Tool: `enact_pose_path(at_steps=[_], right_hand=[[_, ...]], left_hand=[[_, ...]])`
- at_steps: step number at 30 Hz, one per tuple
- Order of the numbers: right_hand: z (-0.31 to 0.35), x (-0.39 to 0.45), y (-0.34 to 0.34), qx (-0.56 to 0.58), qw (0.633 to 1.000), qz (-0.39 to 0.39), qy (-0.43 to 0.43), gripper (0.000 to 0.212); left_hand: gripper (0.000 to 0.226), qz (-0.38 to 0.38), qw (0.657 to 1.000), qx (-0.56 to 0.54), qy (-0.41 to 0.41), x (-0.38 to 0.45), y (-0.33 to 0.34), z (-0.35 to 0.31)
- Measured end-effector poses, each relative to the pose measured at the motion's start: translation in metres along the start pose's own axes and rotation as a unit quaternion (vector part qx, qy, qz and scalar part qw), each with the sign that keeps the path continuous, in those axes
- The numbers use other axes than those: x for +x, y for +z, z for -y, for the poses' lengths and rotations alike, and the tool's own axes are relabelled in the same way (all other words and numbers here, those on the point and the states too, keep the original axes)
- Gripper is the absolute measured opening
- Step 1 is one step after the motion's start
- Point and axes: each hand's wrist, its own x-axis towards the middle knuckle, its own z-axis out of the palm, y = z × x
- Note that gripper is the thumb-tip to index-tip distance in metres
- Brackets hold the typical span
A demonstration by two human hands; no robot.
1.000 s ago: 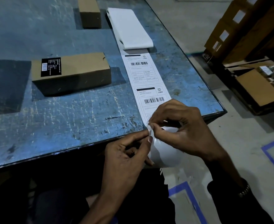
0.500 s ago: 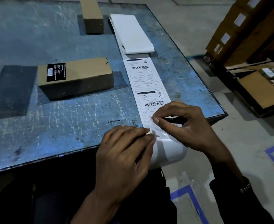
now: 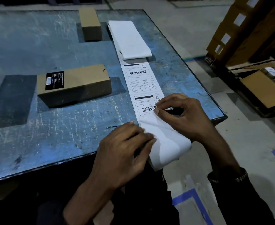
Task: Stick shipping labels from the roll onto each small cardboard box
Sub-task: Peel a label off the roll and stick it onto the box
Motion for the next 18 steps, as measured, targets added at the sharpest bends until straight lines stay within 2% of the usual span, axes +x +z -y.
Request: enact_pose_path(at_steps=[5,10,15,18], right_hand=[[-0.003,0.001,-0.006,0.011,1.000,0.002,0.009,0.006],[-0.006,0.007,-0.011,-0.007,0.999,0.032,-0.004,0.004],[-0.010,0.021,-0.023,-0.011,0.999,-0.040,0.006,0.014],[-0.014,0.026,-0.028,-0.009,0.999,-0.048,0.015,0.016]], left_hand=[[0.019,0.003,0.999,0.050,0.008,0.013,-0.001,0.005],[0.021,-0.009,0.998,0.051,0.021,0.007,0.006,0.006],[0.020,-0.009,0.998,0.048,0.026,0.009,0.005,0.006],[0.016,-0.015,0.999,0.032,0.021,0.009,0.006,0.008]])
